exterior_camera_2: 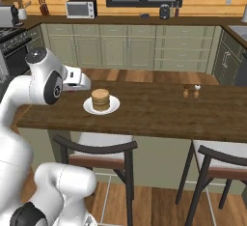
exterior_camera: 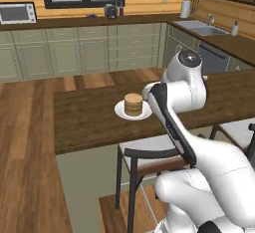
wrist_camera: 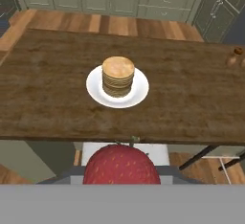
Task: Take the strawberry from the fridge and place it on top of the pancake, located on the dining counter.
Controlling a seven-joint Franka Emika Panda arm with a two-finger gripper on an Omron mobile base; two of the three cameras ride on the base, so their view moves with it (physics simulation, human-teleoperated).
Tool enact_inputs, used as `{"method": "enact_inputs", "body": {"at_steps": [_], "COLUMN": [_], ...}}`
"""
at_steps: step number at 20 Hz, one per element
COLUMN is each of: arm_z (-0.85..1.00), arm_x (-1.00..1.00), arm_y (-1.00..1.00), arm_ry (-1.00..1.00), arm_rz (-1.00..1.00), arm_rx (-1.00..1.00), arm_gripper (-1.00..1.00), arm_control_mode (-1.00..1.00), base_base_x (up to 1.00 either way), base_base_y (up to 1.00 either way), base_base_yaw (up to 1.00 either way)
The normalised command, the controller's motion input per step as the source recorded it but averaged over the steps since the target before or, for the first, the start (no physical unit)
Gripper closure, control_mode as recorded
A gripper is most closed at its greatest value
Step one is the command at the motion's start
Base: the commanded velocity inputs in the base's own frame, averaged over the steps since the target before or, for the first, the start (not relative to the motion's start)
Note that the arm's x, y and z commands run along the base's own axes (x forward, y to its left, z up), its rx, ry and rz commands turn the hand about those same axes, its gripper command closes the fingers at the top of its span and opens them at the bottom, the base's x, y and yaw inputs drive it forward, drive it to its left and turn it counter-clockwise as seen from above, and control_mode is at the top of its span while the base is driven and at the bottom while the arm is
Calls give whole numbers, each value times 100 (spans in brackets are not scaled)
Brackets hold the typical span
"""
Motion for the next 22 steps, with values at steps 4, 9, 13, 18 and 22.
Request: {"method": "enact_inputs", "body": {"at_steps": [4,9,13,18,22], "arm_z": [-10,-43,-50,-52,-36], "arm_x": [100,100,100,100,92], "arm_y": [5,3,14,17,9], "arm_ry": [5,18,14,1,-1], "arm_rz": [14,2,0,-3,-11], "arm_rx": [2,8,1,-9,-11], "arm_gripper": [100,100,100,100,100], "arm_control_mode": [-100,-100,-100,-100,-100], "base_base_x": [0,0,0,0,0], "base_base_y": [0,0,0,0,0], "base_base_yaw": [0,0,0,0,0]}}
